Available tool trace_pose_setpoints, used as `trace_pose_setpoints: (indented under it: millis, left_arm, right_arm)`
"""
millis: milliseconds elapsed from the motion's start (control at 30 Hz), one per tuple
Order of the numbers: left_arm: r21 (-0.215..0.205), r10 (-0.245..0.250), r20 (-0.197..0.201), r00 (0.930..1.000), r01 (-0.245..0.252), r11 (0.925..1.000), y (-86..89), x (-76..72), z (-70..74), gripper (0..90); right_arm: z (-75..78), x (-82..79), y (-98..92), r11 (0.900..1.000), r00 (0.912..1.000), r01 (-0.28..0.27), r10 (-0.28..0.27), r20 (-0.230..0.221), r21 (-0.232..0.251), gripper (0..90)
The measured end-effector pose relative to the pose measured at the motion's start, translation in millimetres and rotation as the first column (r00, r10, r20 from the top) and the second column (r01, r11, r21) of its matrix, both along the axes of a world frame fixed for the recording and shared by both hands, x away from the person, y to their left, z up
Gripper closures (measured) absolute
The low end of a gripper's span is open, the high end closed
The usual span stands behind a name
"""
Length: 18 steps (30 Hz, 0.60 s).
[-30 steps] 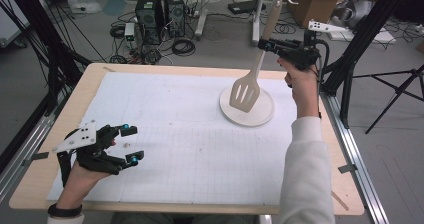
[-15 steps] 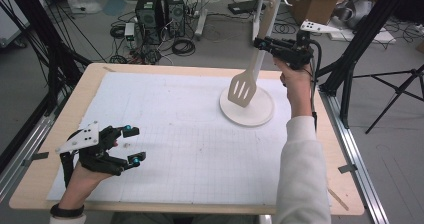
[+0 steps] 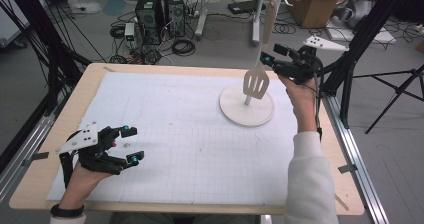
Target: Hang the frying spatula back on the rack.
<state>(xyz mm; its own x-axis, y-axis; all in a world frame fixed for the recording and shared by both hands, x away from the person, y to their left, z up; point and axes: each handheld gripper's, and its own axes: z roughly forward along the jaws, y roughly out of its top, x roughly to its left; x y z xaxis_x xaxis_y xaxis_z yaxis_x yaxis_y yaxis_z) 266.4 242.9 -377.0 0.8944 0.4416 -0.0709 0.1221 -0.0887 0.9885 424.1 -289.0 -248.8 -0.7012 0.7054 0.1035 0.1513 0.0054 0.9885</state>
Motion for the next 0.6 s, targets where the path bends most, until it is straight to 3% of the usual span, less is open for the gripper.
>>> trace_pose_setpoints:
  millis: [233,433,600]
  left_arm:
    - [0.007,0.009,0.004,0.9999,-0.009,0.9999,4.5,4.7,-3.0,19.2]
    - [0.012,0.018,0.008,0.9998,-0.018,0.9998,10.4,8.0,-4.6,19.2]
    - [0.01,0.022,0.035,0.9991,-0.022,0.9997,17.1,9.5,-2.5,19.2]
  right_arm:
    - [-17.8,-43.6,-8.9,0.999,0.9979,-0.009,0.012,0.063,-0.034,19.1]
    - [-36.1,-80.5,-0.4,0.997,0.995,-0.035,0.041,0.091,-0.066,18.5]
    - [-55.4,-113.2,7.3,0.995,0.9941,-0.075,0.081,0.073,-0.071,15.8]
